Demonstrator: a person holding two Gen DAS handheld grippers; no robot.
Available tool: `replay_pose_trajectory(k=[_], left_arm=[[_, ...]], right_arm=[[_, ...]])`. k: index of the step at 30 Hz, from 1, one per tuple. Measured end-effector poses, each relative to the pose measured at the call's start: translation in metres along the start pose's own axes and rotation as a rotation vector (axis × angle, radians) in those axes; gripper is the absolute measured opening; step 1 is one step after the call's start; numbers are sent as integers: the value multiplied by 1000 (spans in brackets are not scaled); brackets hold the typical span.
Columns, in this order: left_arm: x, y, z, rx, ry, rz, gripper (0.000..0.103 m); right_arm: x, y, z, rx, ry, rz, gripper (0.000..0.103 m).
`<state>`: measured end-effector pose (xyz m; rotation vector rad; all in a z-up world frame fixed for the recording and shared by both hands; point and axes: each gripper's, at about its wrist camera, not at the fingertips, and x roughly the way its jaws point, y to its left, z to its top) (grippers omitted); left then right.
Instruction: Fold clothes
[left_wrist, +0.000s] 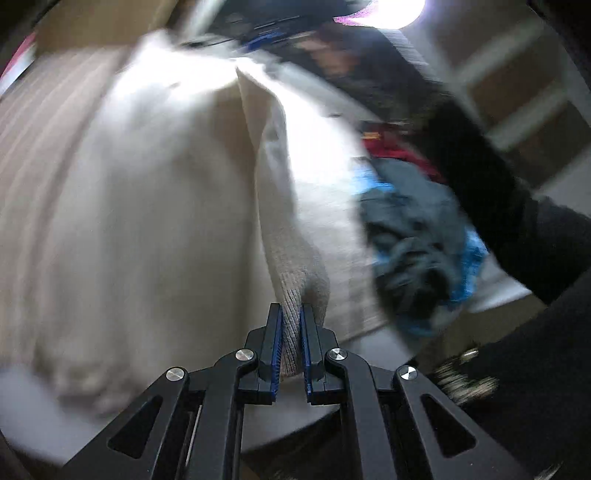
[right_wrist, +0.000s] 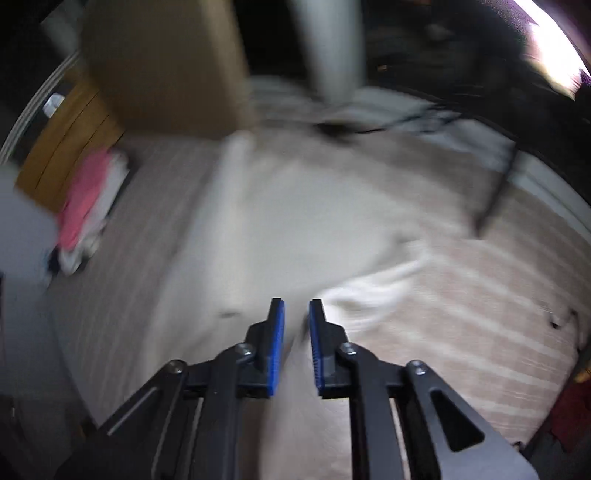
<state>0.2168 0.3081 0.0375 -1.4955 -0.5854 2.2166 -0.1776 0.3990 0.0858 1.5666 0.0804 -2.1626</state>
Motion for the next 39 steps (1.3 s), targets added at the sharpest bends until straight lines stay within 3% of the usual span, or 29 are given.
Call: replay_pose_trajectory(k=[2, 5, 9, 13, 18, 19, 20, 22, 23, 24, 25, 28, 32, 33, 35, 36, 39], left_arm=[[3, 11, -1, -3, 16, 28, 8], [1, 8, 1, 33, 13, 13, 8], [-5, 14, 6, 39, 27, 9, 9], [-12, 26, 13, 35, 52, 48, 9], [-16, 23, 19, 26, 38, 50, 9], [-15, 22, 19, 23, 42, 49, 9], [-14, 22, 18, 15, 47, 34, 8], [-13, 24, 15, -23, 51, 3, 12], [-13, 24, 13, -25, 57, 36, 13], [-14, 25, 11, -8, 71, 121, 12], [-15, 26, 8, 3, 82, 176, 12], [-25, 22, 8, 2, 68, 197, 13], [-9, -9, 20, 117, 59, 195, 34], [-2, -16, 22, 147, 70, 188, 35], [15, -23, 22, 194, 114, 198, 35], [26, -25, 21, 210, 147, 220, 35], [42, -26, 17, 242, 200, 263, 34]], right_arm=[[-14, 1, -17, -30, -52, -27, 24], [-33, -25, -55, -16, -115, -84, 26], [-22, -58, -101, -14, -76, -128, 26], [0, -63, -115, -45, -63, -94, 26], [27, -51, -104, -99, -60, -66, 26], [28, -55, -103, -88, -59, -76, 24], [26, -60, -103, -74, -57, -96, 7], [24, -71, -103, -45, -53, -136, 5], [23, -76, -103, -30, -51, -156, 5], [21, -82, -103, -16, -49, -176, 4], [20, -87, -103, -1, -47, -196, 4], [2, -102, -110, 59, -54, -166, 10], [-19, -97, -120, 79, -87, -60, 12], [-18, -91, -120, 78, -84, -42, 14], [-11, -76, -121, 74, -76, -28, 31], [-7, -71, -121, 71, -73, -31, 35], [6, -59, -119, 65, -65, -36, 38]])
